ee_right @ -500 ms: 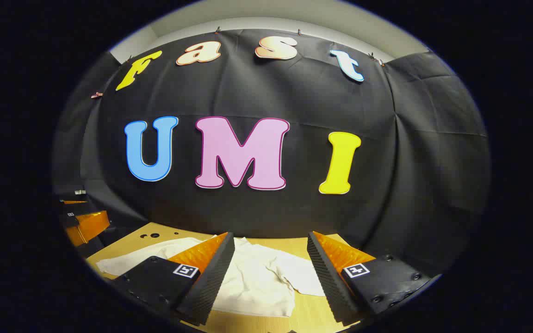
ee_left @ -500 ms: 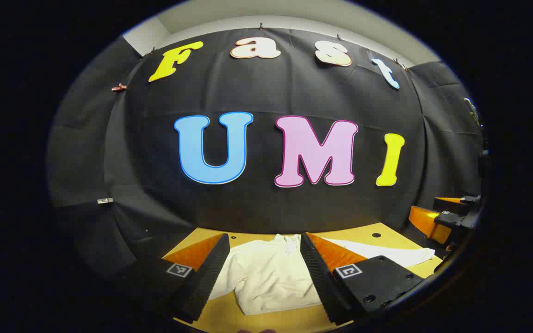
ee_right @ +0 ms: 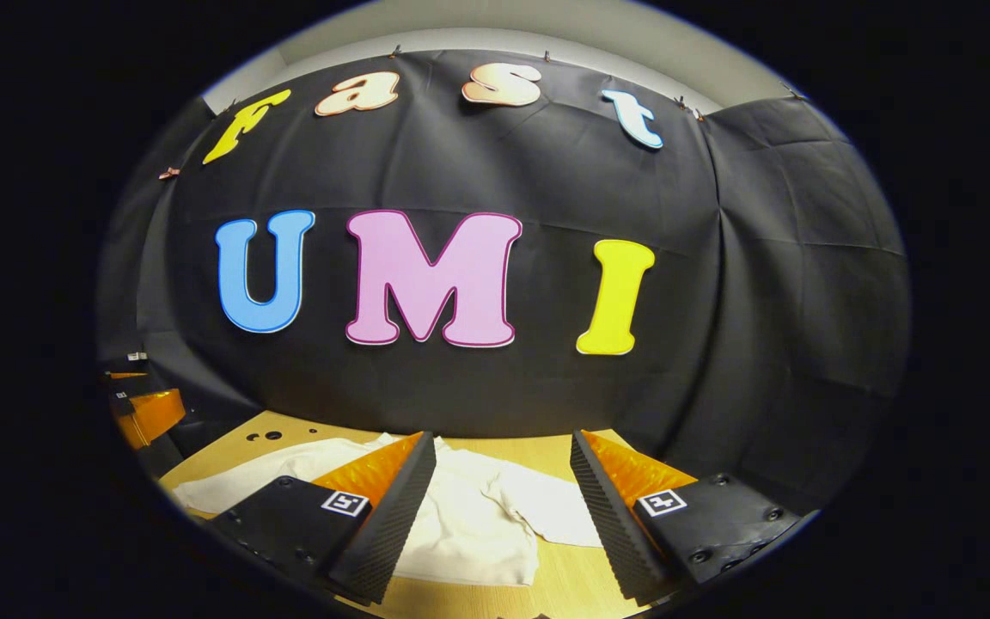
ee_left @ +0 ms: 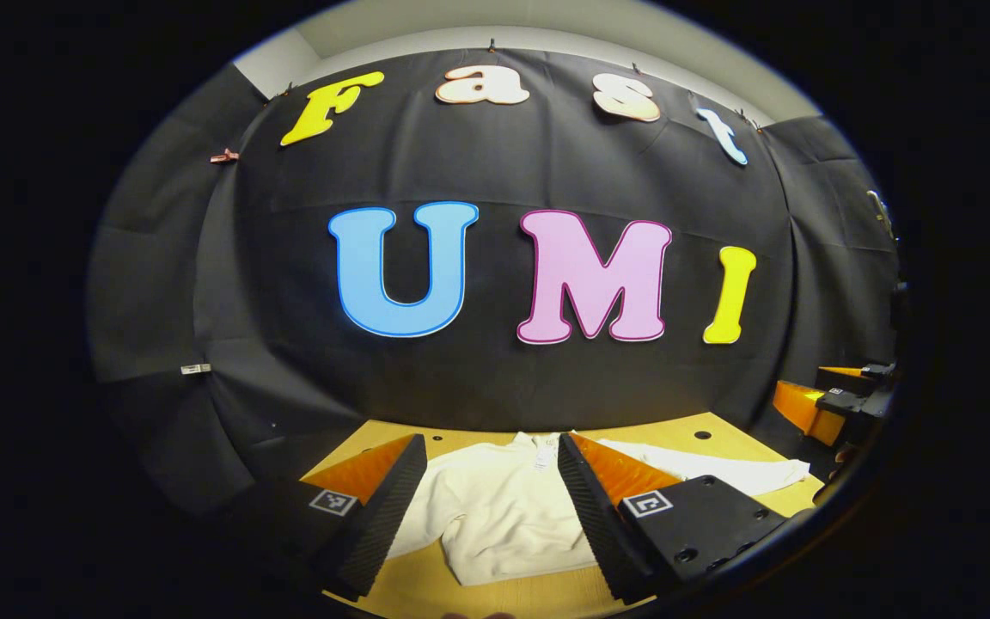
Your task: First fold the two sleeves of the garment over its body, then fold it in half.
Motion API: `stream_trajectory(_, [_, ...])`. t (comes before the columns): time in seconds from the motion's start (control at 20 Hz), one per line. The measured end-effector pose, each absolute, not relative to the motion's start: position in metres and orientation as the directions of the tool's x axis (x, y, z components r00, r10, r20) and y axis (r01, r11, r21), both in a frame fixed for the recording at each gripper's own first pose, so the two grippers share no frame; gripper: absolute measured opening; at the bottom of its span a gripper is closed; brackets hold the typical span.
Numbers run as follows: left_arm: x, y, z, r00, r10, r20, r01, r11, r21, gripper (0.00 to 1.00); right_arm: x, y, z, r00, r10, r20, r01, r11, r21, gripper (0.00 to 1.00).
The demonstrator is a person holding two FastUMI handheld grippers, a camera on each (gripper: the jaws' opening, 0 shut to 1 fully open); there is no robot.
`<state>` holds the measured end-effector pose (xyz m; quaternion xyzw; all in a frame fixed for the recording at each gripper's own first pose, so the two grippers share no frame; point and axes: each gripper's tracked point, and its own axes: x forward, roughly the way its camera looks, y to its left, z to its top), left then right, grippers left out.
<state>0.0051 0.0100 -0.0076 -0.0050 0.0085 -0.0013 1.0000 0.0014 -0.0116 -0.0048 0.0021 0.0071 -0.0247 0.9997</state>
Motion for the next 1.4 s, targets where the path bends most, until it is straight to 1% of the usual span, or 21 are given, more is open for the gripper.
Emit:
stream_trajectory(0.4, [0.014,0.006,-0.010,1.000,-0.010,-0.029,0.010,1.000,0.001,0.96,0.009,-0.011,-0.012,1.000,-0.011,-0.015,0.012,1.000,0.007,0.97])
stream_trajectory(0.5, [0.015,0.003,-0.012,0.999,-0.010,-0.035,0.010,1.000,0.007,0.96,0.013,-0.010,-0.009,1.000,0.016,0.003,-0.016,1.000,0.018,0.98])
stream_trajectory(0.8, [0.017,-0.006,-0.018,0.999,-0.006,-0.052,0.007,1.000,0.018,0.96,0.037,-0.050,-0.026,1.000,-0.024,-0.014,0.023,0.999,-0.040,0.97])
stream_trajectory(0.95, [0.019,-0.010,-0.023,0.998,-0.002,-0.066,0.004,1.000,0.027,0.96,0.051,-0.076,-0.047,0.997,-0.046,-0.059,0.042,0.997,-0.063,0.97])
stream_trajectory(1.1, [0.024,-0.010,-0.026,0.997,0.023,-0.079,-0.021,0.999,0.025,0.96,0.061,-0.110,-0.069,0.989,-0.092,-0.113,0.083,0.993,-0.079,0.97])
stream_trajectory(1.25, [0.030,-0.009,-0.027,0.996,0.047,-0.082,-0.044,0.999,0.032,0.96,0.067,-0.143,-0.098,0.972,-0.136,-0.191,0.126,0.990,-0.061,0.97])
stream_trajectory(1.4, [0.037,-0.009,-0.037,0.992,0.066,-0.108,-0.064,0.998,0.024,0.96,0.075,-0.180,-0.127,0.949,-0.184,-0.256,0.171,0.983,-0.072,0.98])
